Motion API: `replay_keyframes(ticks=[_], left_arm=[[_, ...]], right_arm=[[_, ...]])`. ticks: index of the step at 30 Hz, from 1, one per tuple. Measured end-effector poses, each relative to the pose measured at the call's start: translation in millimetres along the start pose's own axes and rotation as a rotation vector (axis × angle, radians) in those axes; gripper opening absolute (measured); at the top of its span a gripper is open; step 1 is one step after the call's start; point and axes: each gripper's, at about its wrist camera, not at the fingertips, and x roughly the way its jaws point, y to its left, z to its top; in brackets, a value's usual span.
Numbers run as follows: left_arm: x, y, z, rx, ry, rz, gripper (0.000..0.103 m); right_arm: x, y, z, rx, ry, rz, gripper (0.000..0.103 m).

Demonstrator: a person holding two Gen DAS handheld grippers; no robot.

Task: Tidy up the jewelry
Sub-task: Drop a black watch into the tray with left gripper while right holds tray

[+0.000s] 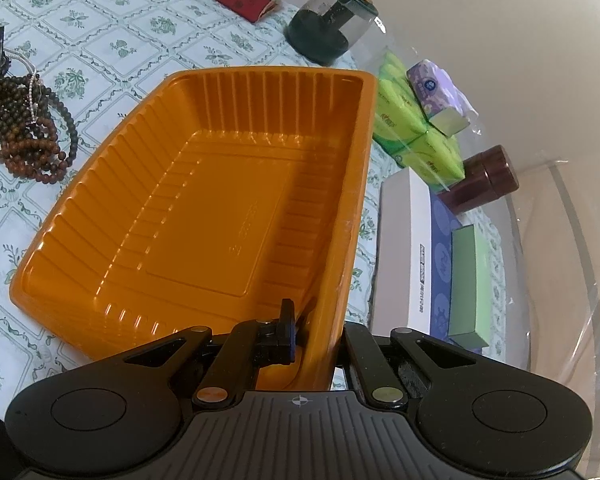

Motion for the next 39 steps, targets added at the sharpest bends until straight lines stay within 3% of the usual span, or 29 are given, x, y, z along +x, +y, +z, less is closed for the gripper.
replay_keyframes(ticks=[9,23,34,37,39], left_arm=[[-9,-57,42,0.057,-0.061,-0.149,0.014],[62,-177,63,0.095,0.0,-0.395,0.014],[88,-220,57,0.129,0.042,-0.448,0.014],[85,-220,57,0.129,0.032,-0.445,0.031],[81,-215,57,0.125,0.018,-0.437,0.031]], right_arm=[[1,-1,-1,0.005,-0.006,0.01,0.005],[4,-4,-3,0.032,-0.013,0.023,0.005],[5,-7,-5,0.053,-0.02,0.039,0.005],[6,-6,-6,0.059,-0.019,0.035,0.005],[4,-6,-6,0.064,-0.022,0.034,0.005]])
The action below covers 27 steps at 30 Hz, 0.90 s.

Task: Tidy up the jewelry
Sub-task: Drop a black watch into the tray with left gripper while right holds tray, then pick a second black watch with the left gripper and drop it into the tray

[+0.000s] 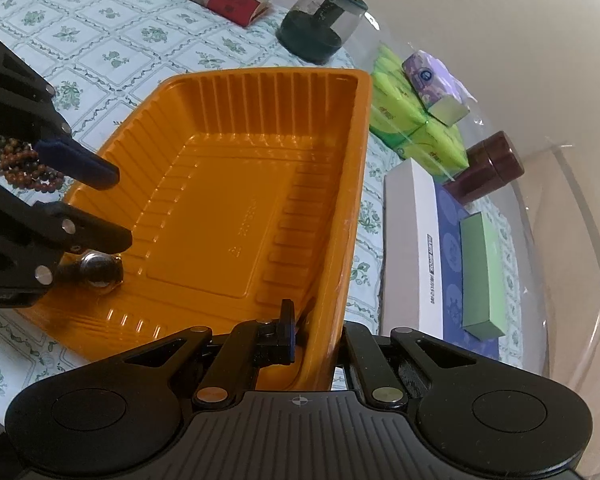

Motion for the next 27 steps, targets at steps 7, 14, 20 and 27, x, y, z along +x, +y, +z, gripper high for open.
replay_keyframes(ticks=[7,14,20,27], left_arm=[[-39,29,-22,-0.036,-0.035,0.106,0.038],[-91,81,-66,-0.128,-0.061,0.291,0.042],[-124,114,-104,-0.202,-0.075,0.403,0.042],[-131,131,-146,-0.236,-0.063,0.459,0.042]], right_arm=[[-1,1,-2,0.018,-0.007,-0.008,0.005],[-3,2,-5,0.018,0.0,-0.008,0.005],[-4,3,-7,0.022,-0.001,-0.007,0.005],[-6,3,-7,0.011,-0.004,-0.011,0.005]])
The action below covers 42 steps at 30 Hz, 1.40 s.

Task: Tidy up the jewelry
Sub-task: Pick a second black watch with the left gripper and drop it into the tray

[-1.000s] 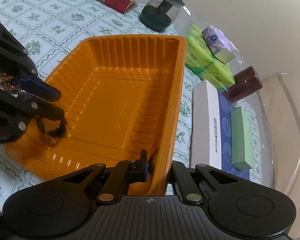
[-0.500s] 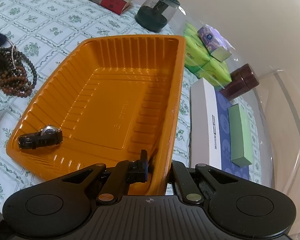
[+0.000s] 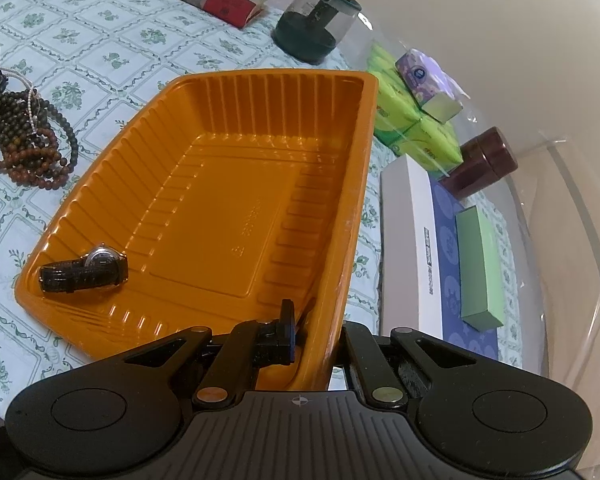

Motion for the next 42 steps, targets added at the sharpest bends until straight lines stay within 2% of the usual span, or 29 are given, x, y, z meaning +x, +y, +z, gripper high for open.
replay_keyframes(ticks=[6,12,13,16,20,23,24,27,32,38,42], left_arm=[[14,4,-11,0.006,-0.005,0.026,0.042],[31,19,7,-0.073,-0.04,0.042,0.042],[35,22,11,-0.087,-0.046,0.042,0.044],[45,31,18,-0.104,-0.071,0.05,0.065],[61,44,25,-0.116,-0.05,0.029,0.066],[71,50,28,-0.126,-0.027,-0.017,0.065],[75,51,28,-0.123,-0.014,-0.028,0.065],[84,53,28,-0.12,0.014,-0.071,0.051],[80,52,28,-0.097,0.022,-0.062,0.036],[64,45,34,-0.039,0.023,-0.071,0.027],[54,36,44,-0.014,0.019,-0.079,0.026]], right_arm=[[0,1,1,-0.01,0.004,-0.004,0.005],[-1,1,1,-0.012,0.005,-0.006,0.005],[-1,1,2,-0.013,0.005,-0.006,0.005],[0,1,2,-0.015,0.006,-0.007,0.005],[0,2,2,-0.015,0.005,-0.009,0.005],[1,1,3,-0.016,0.004,-0.011,0.005],[2,0,3,-0.016,0.004,-0.011,0.005],[3,-2,3,-0.015,0.005,-0.01,0.005],[5,-2,4,-0.016,0.008,-0.01,0.005],[4,-2,3,-0.017,0.007,-0.011,0.005],[4,-2,3,-0.015,0.007,-0.011,0.005]])
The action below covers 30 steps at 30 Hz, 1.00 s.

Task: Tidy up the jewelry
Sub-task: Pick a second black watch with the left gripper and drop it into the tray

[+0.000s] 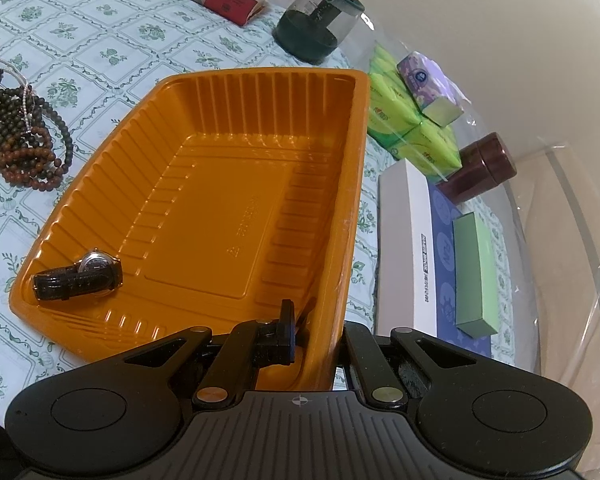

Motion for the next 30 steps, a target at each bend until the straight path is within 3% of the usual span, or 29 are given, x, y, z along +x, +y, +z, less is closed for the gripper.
replay_keyframes(ticks=[6,13,30], left_arm=[[-12,-11,16,0.032,-0.02,0.002,0.026],[-22,-43,38,0.081,-0.046,-0.045,0.026],[-1,-176,65,0.21,-0.059,-0.327,0.026]], right_arm=[[-2,0,0,-0.009,-0.009,-0.003,0.005],[-4,0,-1,-0.011,-0.013,0.001,0.005],[-3,-1,1,-0.011,-0.02,0.007,0.005]])
